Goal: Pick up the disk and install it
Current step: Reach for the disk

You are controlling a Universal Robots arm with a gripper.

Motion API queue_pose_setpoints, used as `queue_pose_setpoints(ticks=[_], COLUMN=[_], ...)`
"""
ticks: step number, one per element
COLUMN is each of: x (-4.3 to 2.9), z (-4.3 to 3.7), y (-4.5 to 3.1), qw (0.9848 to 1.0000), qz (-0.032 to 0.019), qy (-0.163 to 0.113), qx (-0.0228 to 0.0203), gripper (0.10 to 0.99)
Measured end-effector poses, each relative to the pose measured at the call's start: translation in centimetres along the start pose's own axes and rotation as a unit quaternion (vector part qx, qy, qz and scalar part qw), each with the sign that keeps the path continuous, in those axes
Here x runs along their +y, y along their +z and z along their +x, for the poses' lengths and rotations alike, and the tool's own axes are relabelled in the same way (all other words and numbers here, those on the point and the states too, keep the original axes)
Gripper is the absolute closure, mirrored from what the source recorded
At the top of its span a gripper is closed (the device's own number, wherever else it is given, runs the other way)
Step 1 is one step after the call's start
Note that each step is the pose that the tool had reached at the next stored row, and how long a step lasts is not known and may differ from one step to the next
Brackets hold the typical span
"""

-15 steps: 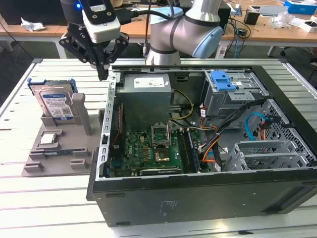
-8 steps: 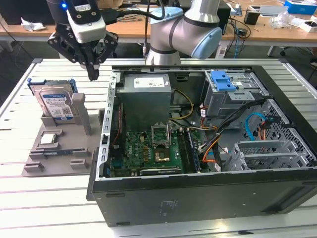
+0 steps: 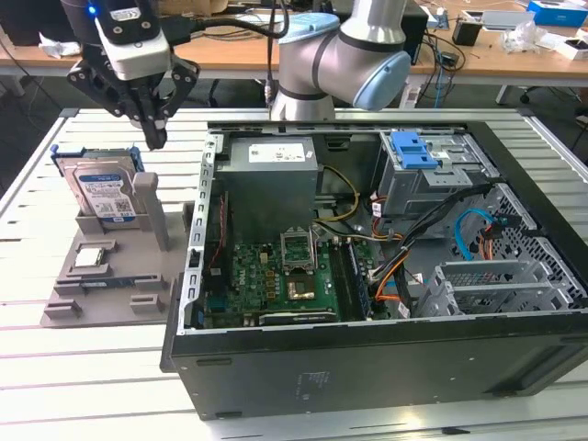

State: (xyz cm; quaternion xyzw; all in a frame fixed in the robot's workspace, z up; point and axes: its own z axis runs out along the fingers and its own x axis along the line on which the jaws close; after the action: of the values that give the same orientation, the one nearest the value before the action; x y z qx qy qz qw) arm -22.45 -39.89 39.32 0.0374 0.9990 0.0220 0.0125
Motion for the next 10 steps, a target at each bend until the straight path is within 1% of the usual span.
queue_pose_setpoints(ticks=[1,3,5,10], x=[-0.02,-0.05,-0.09,-0.17], z=[0.31,0.69,1.32,2.32], y=[-0.01,-0.01,-0.03,-0.06], qw=[1.0,1.0,1.0,1.0], qz=[0.0,0.0,0.0,0.0], qy=[0.0,0.0,0.0,0.0], qx=[0.0,0.0,0.0,0.0], gripper=[0.98,0.98,0.98,0.98])
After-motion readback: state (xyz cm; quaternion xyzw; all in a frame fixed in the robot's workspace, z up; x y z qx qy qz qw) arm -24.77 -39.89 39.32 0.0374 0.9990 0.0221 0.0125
